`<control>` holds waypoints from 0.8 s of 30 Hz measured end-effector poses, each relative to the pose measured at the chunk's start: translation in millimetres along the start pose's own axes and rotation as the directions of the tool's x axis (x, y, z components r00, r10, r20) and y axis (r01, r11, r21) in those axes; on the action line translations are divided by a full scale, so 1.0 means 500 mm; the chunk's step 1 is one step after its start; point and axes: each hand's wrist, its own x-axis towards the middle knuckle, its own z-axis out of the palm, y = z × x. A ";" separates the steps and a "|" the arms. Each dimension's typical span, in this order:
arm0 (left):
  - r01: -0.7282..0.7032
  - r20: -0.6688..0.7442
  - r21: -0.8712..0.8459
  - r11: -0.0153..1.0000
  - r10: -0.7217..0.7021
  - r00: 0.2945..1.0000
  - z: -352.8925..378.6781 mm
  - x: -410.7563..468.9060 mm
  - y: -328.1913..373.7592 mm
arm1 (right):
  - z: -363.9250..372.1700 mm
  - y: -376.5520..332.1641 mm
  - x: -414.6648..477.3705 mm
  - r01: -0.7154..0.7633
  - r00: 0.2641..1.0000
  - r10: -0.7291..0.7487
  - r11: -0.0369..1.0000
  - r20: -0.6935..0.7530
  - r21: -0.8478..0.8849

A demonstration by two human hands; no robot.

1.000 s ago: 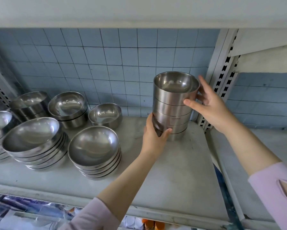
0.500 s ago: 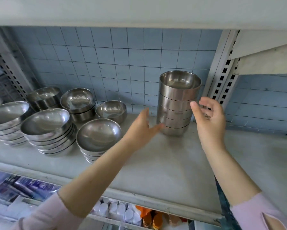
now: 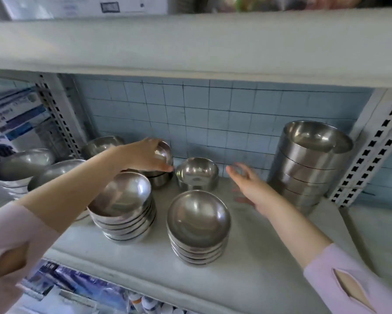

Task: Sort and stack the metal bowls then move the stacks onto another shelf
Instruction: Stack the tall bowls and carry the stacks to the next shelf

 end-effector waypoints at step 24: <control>-0.057 -0.183 -0.198 0.979 0.021 0.983 -0.063 0.034 -0.072 | 0.040 -0.057 0.012 0.000 0.991 0.075 0.825 -0.110 0.565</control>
